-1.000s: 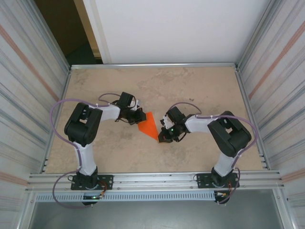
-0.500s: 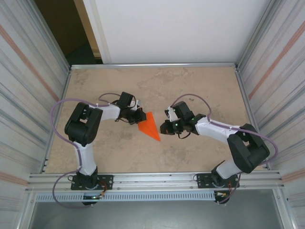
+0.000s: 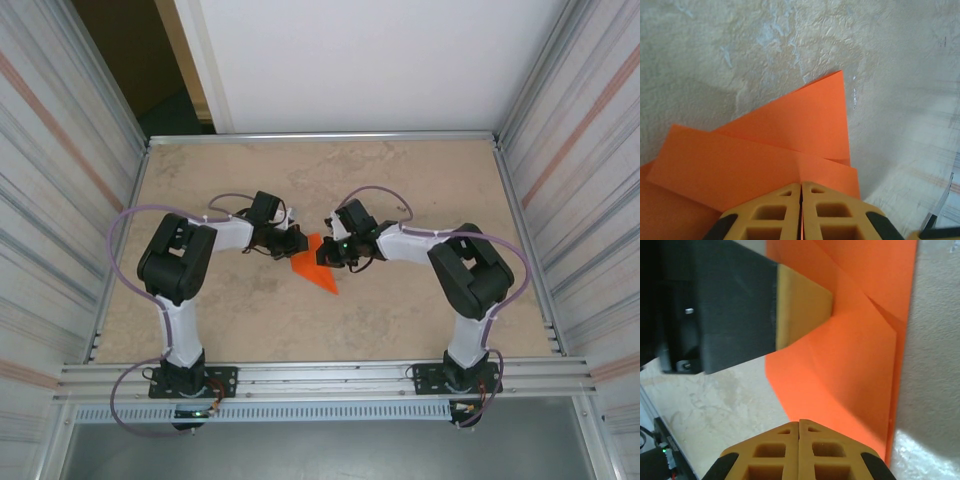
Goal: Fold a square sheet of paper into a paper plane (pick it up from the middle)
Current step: Fourth fold the wing at the center of the table.
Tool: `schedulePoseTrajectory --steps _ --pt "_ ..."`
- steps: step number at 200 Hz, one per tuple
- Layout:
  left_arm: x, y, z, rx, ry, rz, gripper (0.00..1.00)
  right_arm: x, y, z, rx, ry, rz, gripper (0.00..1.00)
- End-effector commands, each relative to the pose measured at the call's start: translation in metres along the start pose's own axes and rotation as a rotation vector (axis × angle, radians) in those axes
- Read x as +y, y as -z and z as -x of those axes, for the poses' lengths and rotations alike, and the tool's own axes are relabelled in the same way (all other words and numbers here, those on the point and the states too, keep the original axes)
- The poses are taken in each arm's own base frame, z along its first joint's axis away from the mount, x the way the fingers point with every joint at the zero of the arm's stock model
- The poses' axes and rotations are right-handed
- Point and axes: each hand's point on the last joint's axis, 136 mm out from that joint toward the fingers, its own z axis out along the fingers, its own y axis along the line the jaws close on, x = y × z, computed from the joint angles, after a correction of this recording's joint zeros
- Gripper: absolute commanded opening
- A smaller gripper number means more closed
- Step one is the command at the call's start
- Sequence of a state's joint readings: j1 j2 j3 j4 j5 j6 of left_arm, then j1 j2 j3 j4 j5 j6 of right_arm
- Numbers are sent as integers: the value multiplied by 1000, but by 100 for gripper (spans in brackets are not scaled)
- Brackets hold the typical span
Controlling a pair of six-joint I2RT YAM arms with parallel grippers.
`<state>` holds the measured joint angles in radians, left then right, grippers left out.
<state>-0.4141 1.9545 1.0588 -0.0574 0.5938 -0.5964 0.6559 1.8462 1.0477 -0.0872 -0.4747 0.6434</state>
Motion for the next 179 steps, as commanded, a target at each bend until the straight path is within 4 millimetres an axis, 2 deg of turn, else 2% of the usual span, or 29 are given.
schedulePoseTrajectory --steps 1,73,91,109,122,142,157,179 --pt "37 -10 -25 82 46 116 10 0 -7 0 27 -10 -2 1" --pt "21 -1 -13 65 -17 76 13 -41 -23 -30 140 -72 -123 0" --pt "29 10 -2 43 -44 127 16 -51 -24 -37 156 -86 -156 0" --pt "45 22 18 -7 -38 141 18 -56 -25 -41 164 -96 -162 0" --pt "61 30 31 -35 20 118 18 -56 -25 -42 164 -96 -162 0" --pt "71 43 46 -78 63 81 18 -56 -25 -42 164 -108 -160 0" --pt "69 60 56 -108 56 103 18 -50 -25 -41 159 -110 -142 1" --pt "50 85 69 -162 24 100 19 -35 -25 -35 134 -98 -113 2"
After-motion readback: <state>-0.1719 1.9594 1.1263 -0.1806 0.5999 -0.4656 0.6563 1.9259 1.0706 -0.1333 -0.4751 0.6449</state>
